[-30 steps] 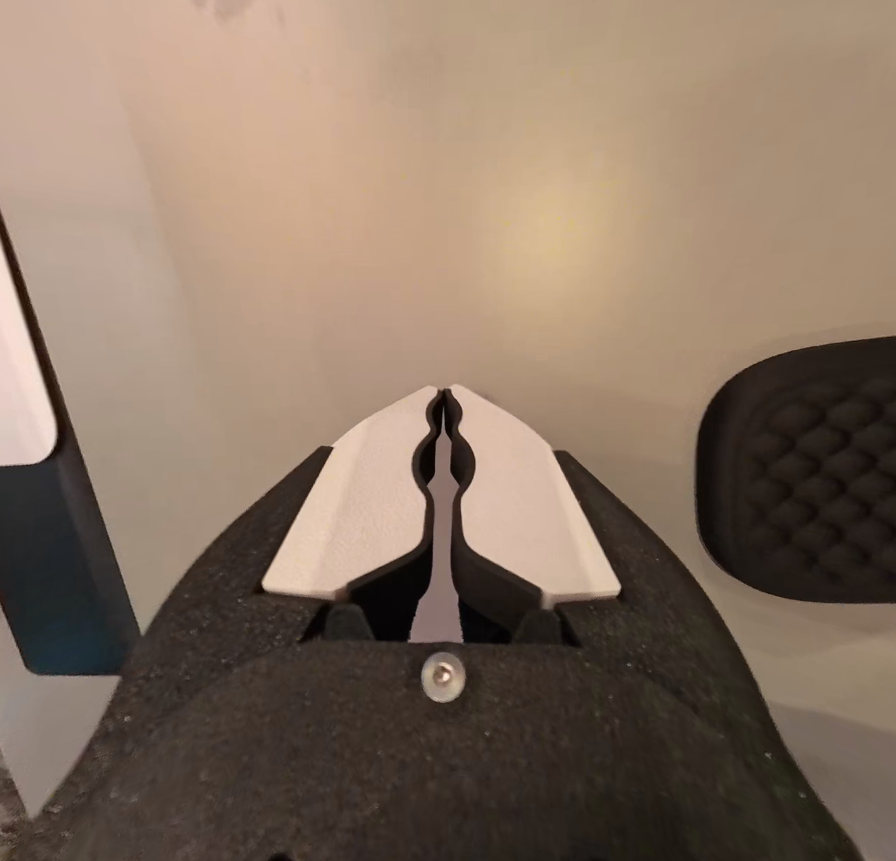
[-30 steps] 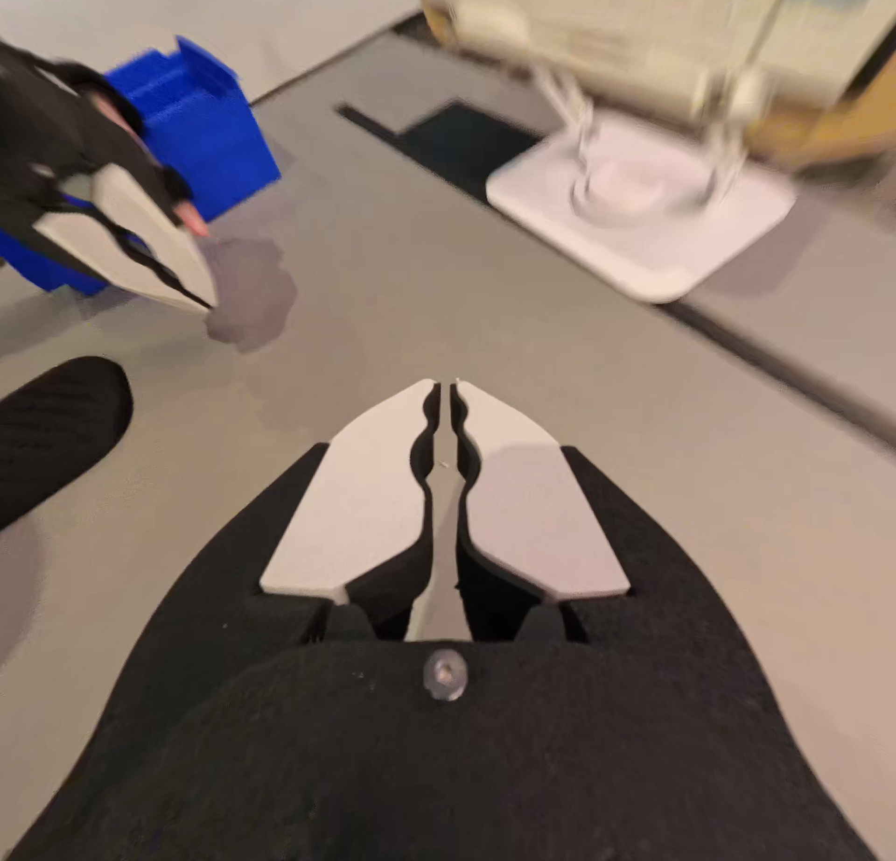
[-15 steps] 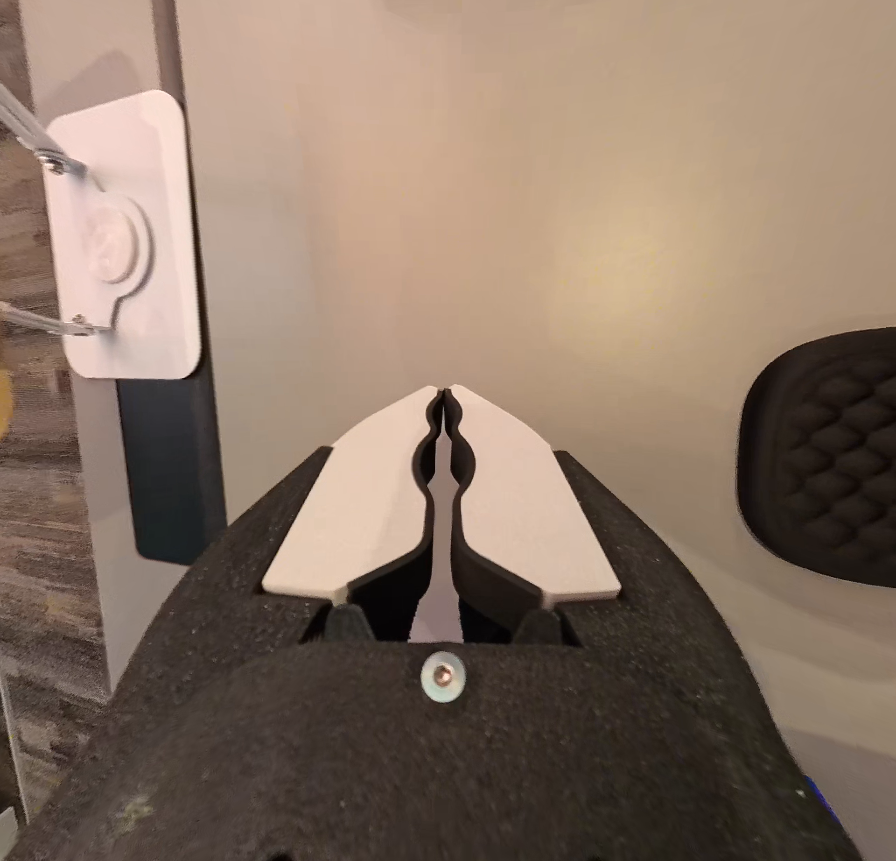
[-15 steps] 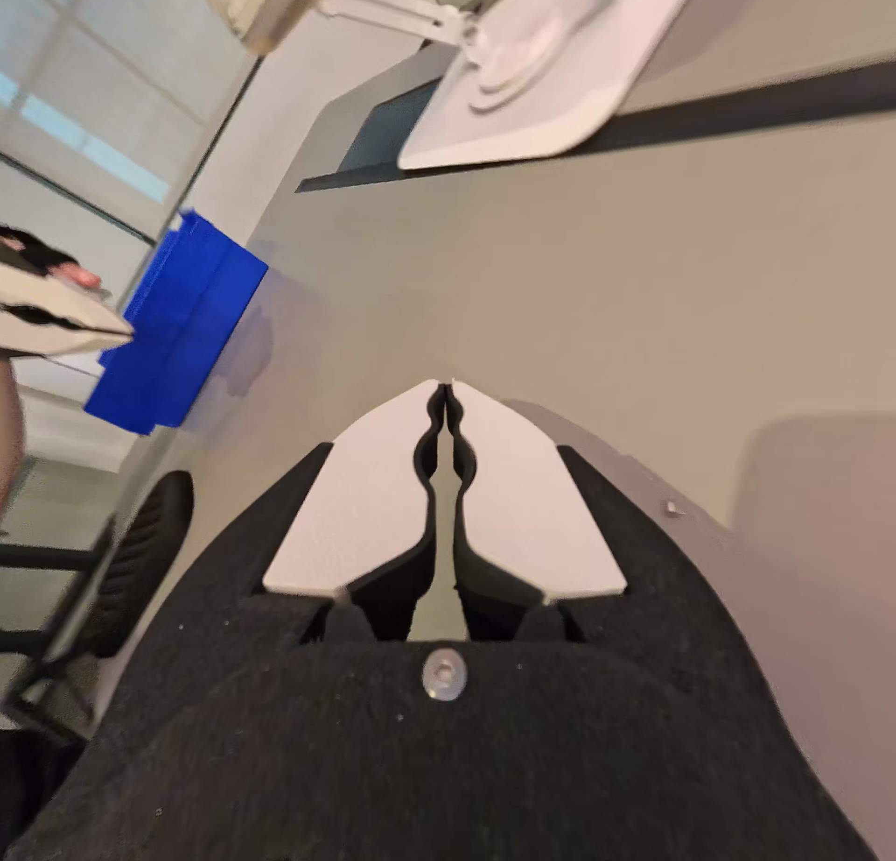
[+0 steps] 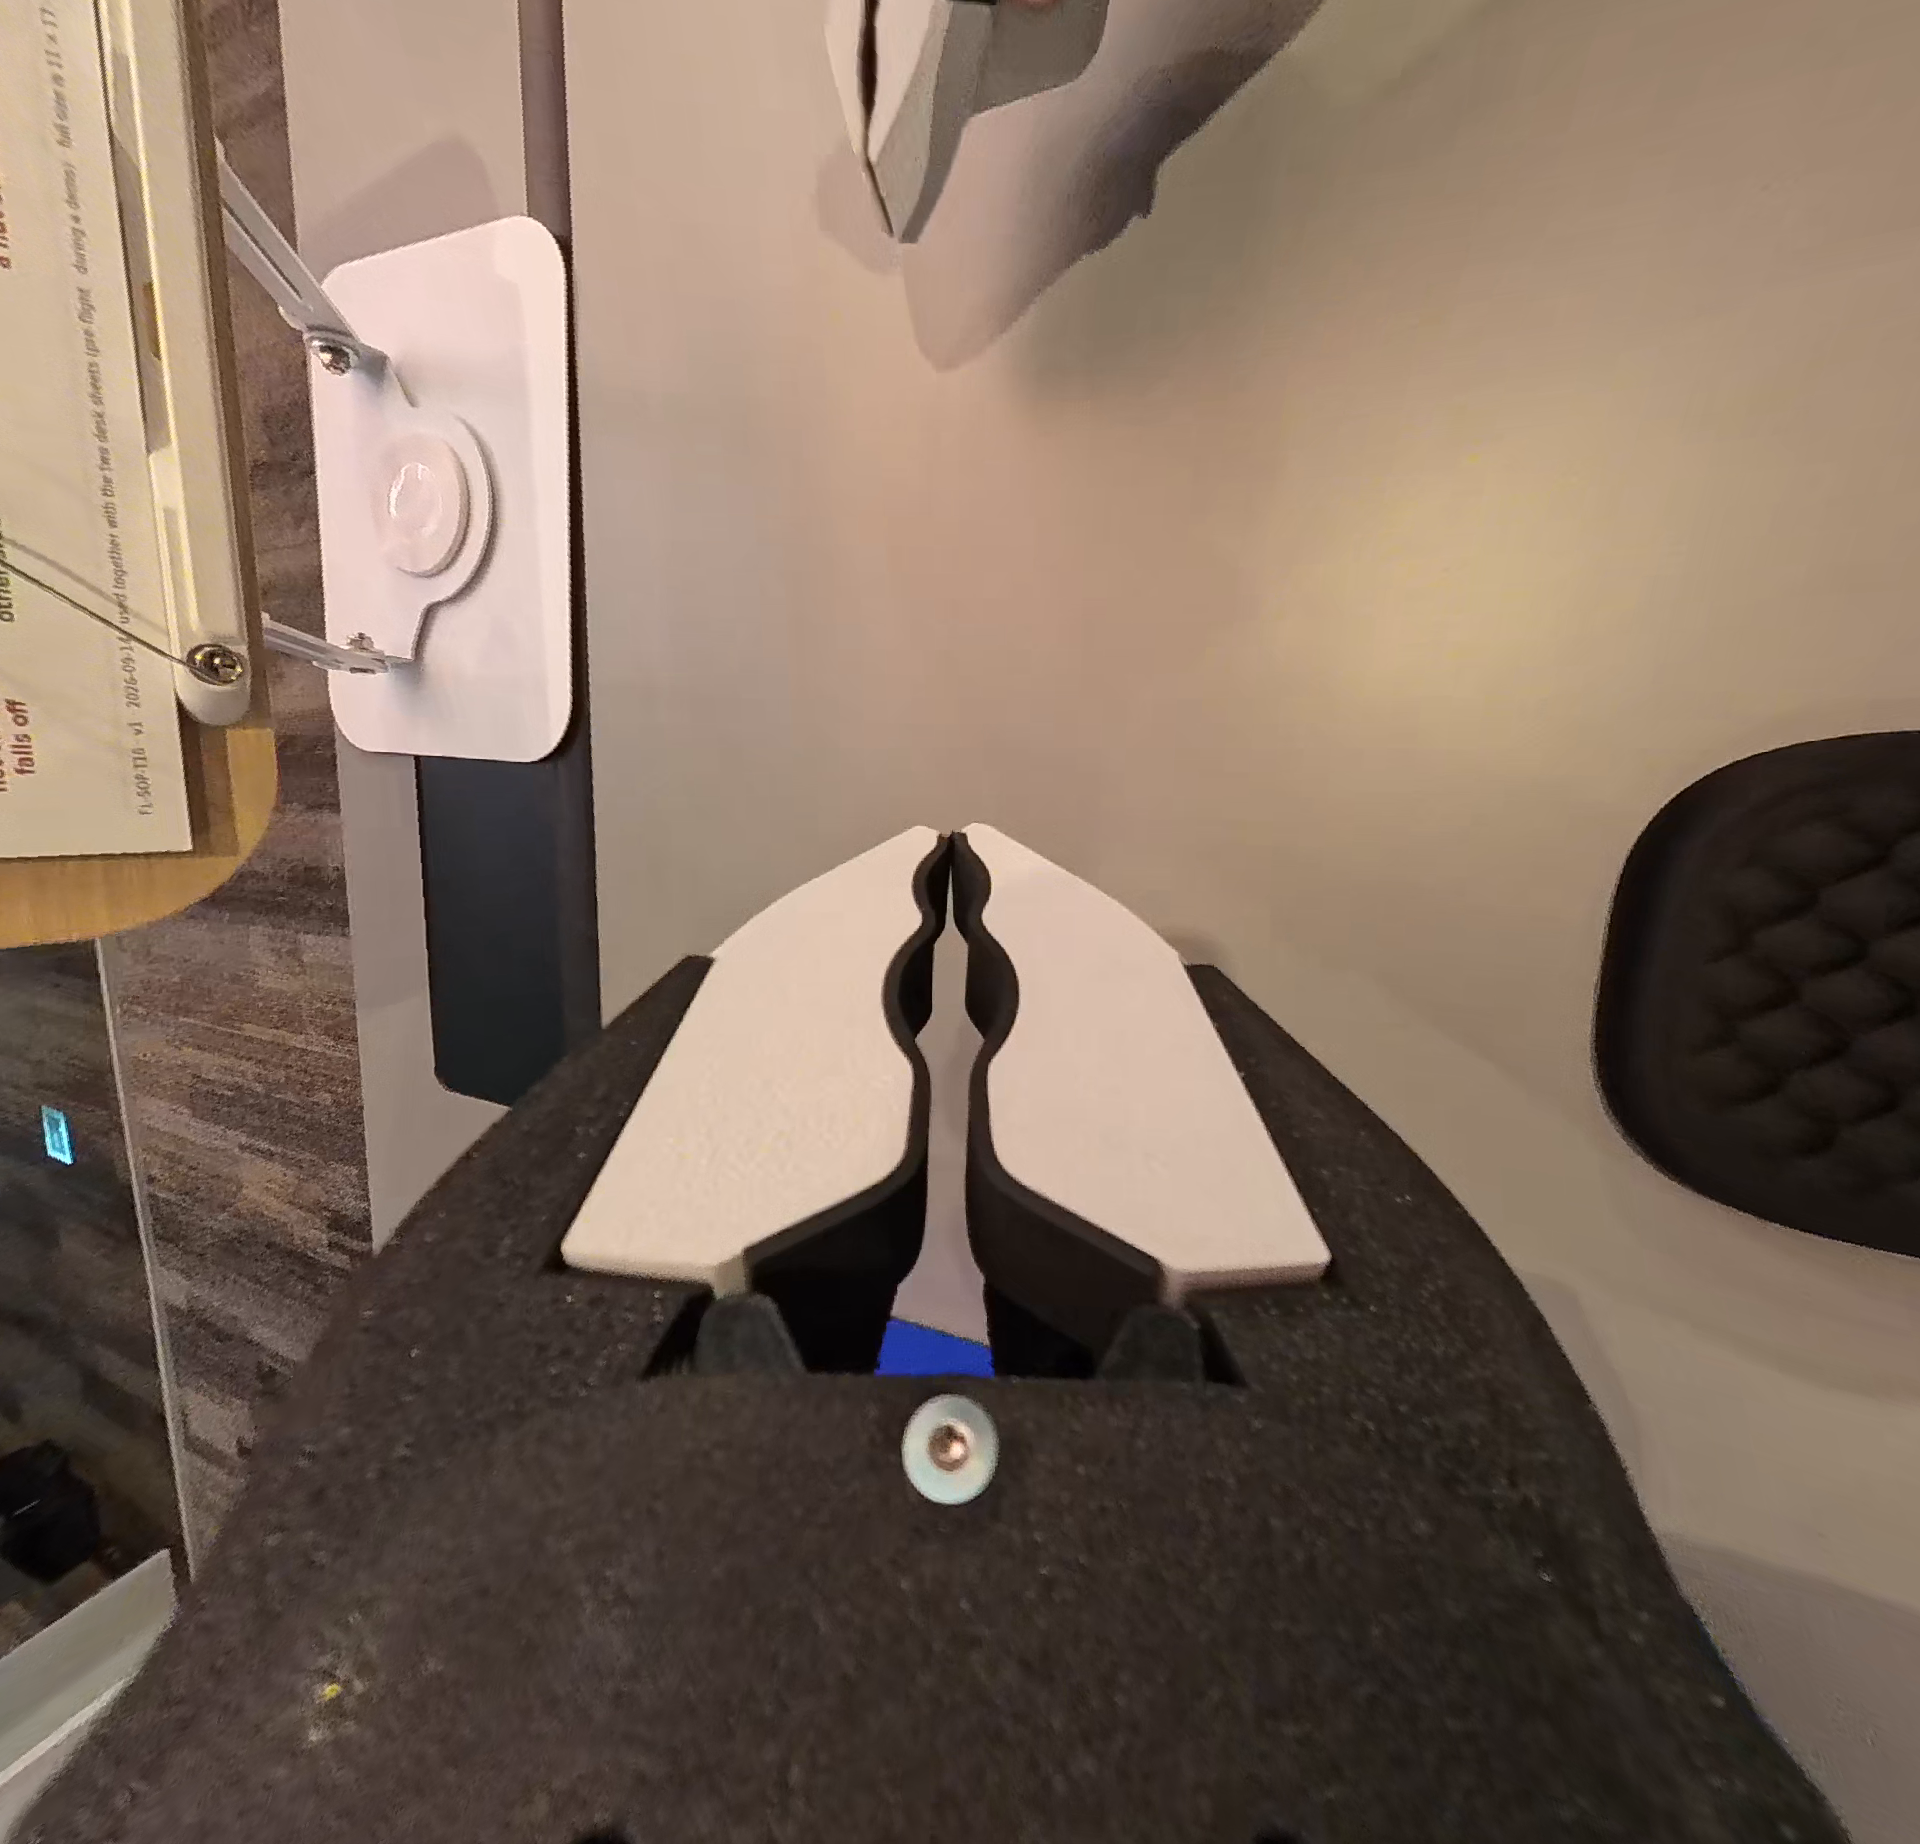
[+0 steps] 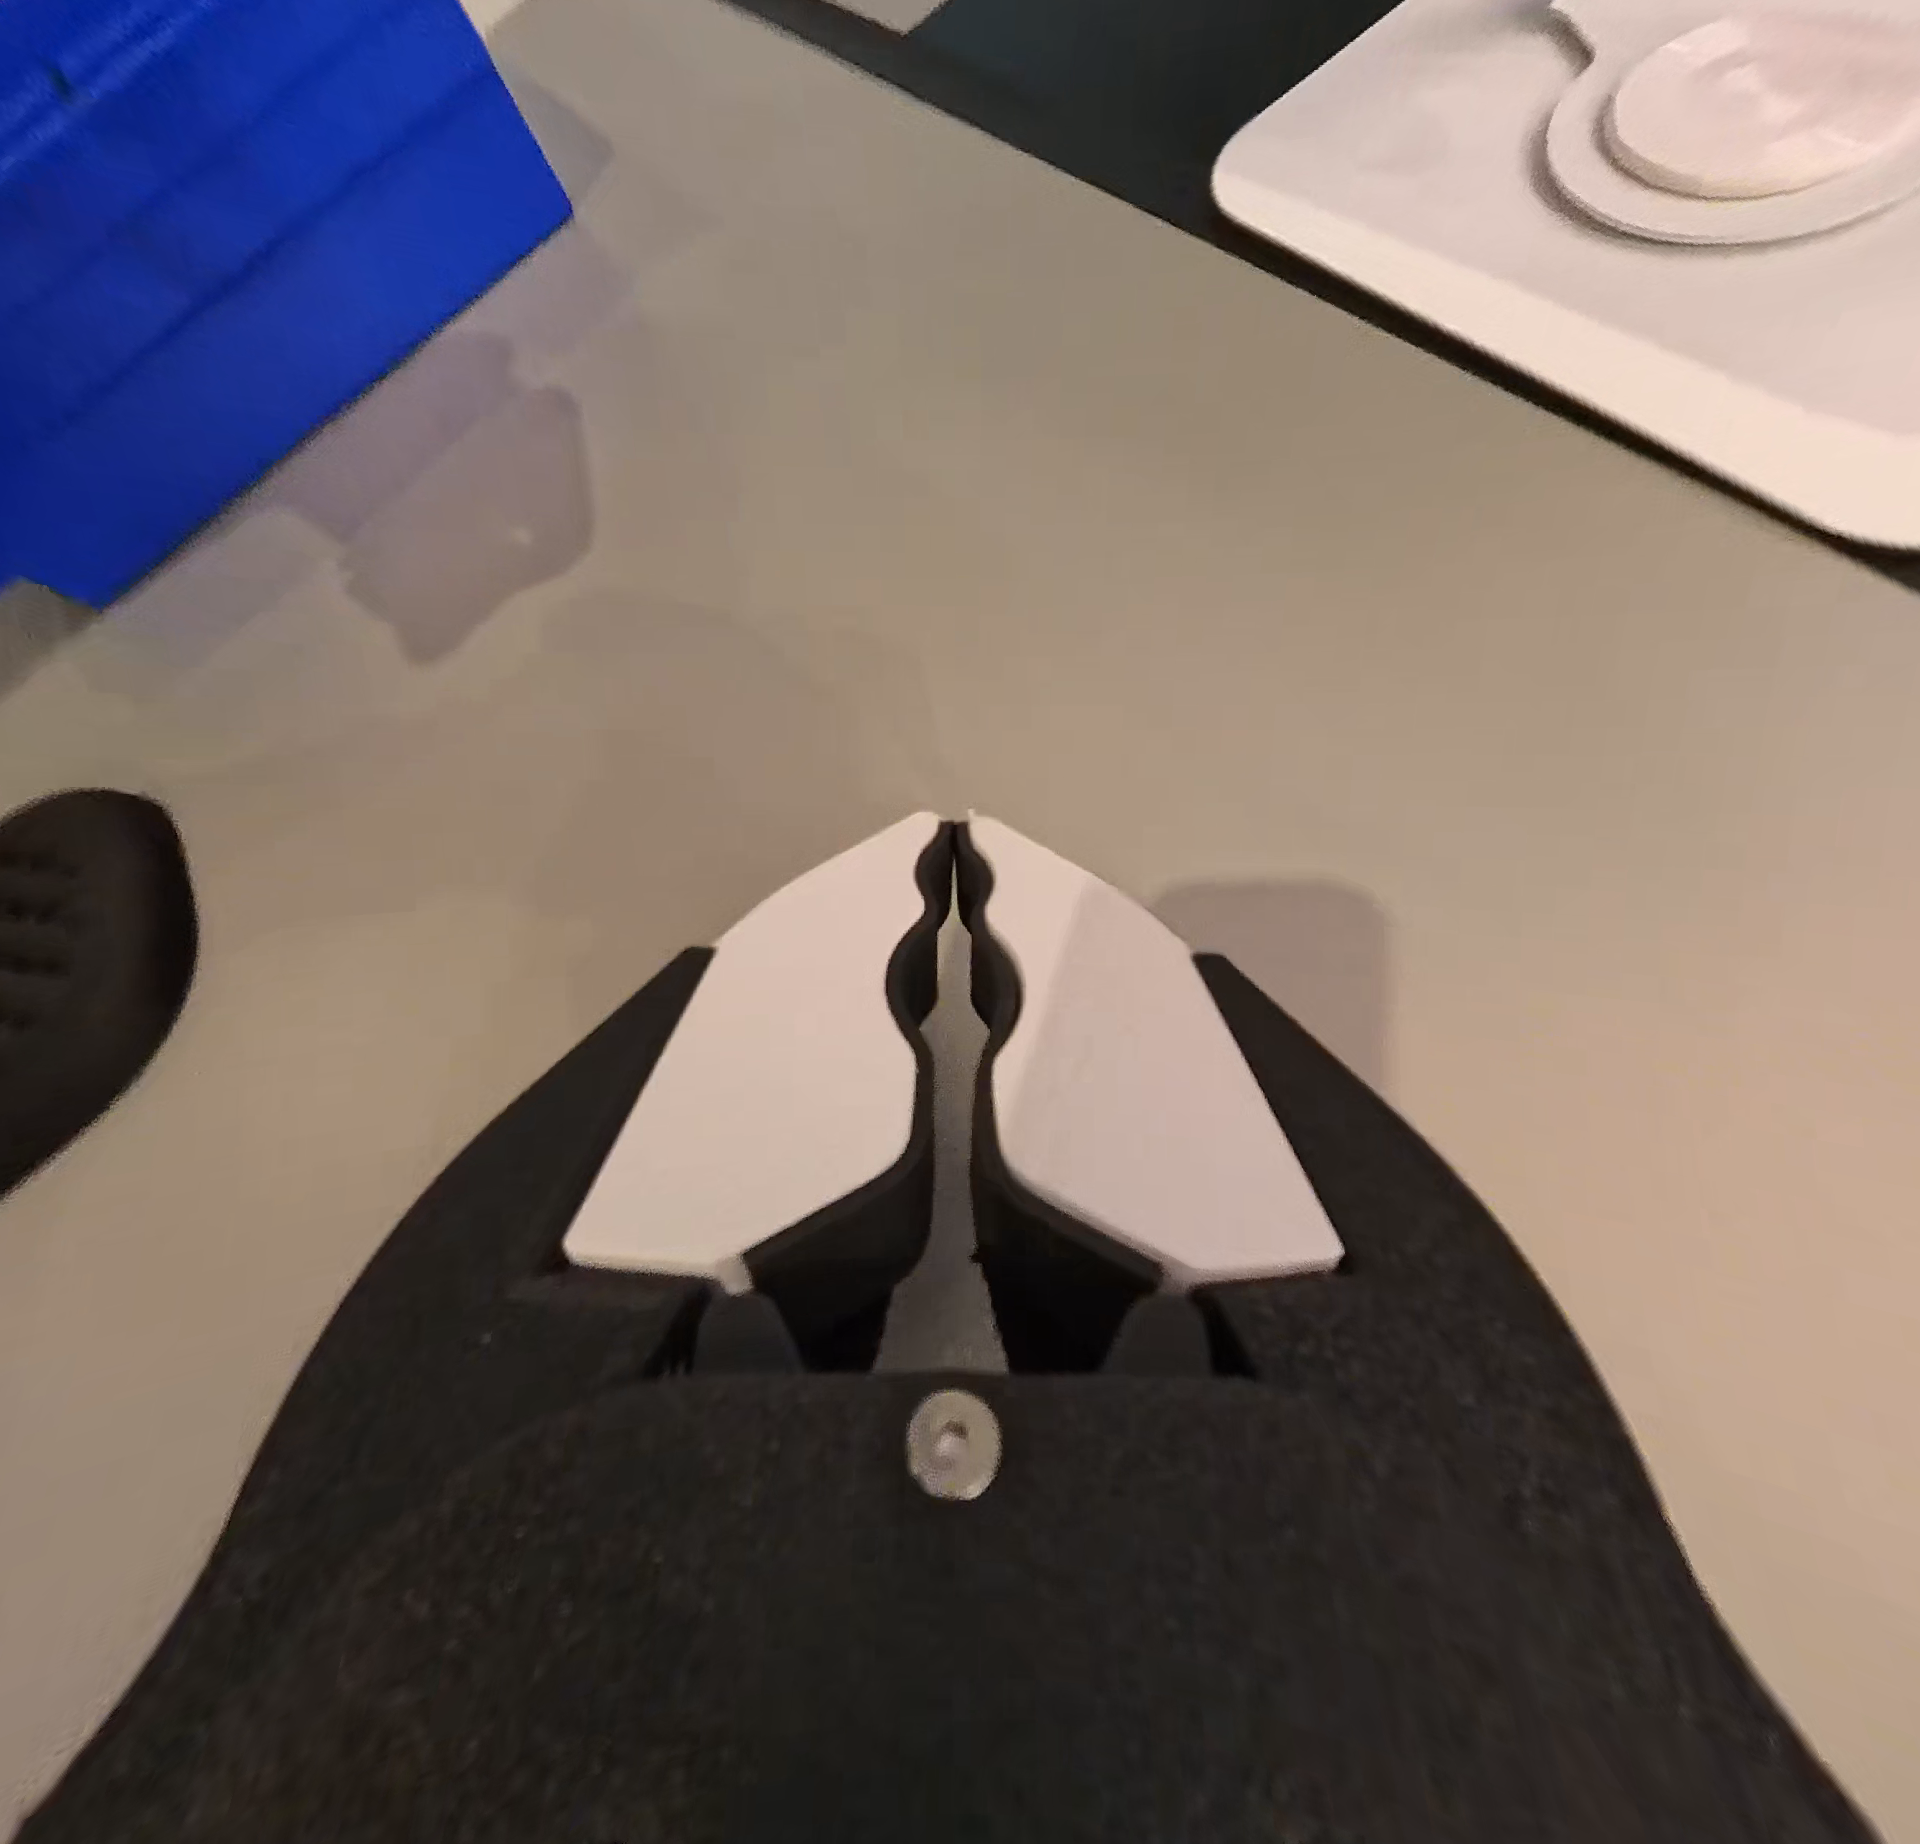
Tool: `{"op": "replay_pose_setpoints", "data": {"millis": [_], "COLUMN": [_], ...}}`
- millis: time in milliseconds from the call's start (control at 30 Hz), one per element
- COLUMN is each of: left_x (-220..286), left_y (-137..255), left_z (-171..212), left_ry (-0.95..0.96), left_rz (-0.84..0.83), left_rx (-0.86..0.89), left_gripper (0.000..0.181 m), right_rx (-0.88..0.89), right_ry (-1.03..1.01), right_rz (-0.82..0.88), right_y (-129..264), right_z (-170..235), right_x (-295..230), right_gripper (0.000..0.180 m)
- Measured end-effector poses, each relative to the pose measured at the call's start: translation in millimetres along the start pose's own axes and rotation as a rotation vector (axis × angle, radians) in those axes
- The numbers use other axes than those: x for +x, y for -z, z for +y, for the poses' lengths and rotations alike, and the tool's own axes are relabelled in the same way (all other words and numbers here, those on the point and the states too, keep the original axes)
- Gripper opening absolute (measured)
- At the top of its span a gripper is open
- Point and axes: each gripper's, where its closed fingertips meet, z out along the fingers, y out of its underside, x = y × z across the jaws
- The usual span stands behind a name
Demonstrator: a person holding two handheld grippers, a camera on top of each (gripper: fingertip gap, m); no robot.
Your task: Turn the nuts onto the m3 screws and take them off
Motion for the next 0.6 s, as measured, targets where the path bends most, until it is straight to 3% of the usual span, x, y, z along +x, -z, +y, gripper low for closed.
{"op": "replay_pose_setpoints", "data": {"millis": [233, 333, 500, 600], "left_x": [-0.3, -5.9, -12.3, -8.3], "left_y": [-0.2, 11.0, 45.7, 60.8], "left_z": [8.9, 17.6, 41.1, 55.9], "left_ry": [0.022, 0.075, 0.179, 0.232], "left_rz": [-0.049, -0.090, -0.171, -0.192], "left_rx": [-0.047, -0.043, -0.026, -0.026], "left_gripper": [0.000, 0.000, 0.002, 0.013], "right_rx": [0.055, 0.036, -0.049, 0.059], "right_ry": [-0.025, 0.001, 0.056, -0.109], "right_rz": [0.009, 0.087, 0.483, 0.400], "right_y": [14.6, 28.9, 101.0, 131.1], "right_z": [-3.2, 2.0, 28.7, 37.7], "right_x": [17.3, 40.2, 134.9, 155.2], "right_gripper": [0.000, 0.000, 0.000, 0.004]}}
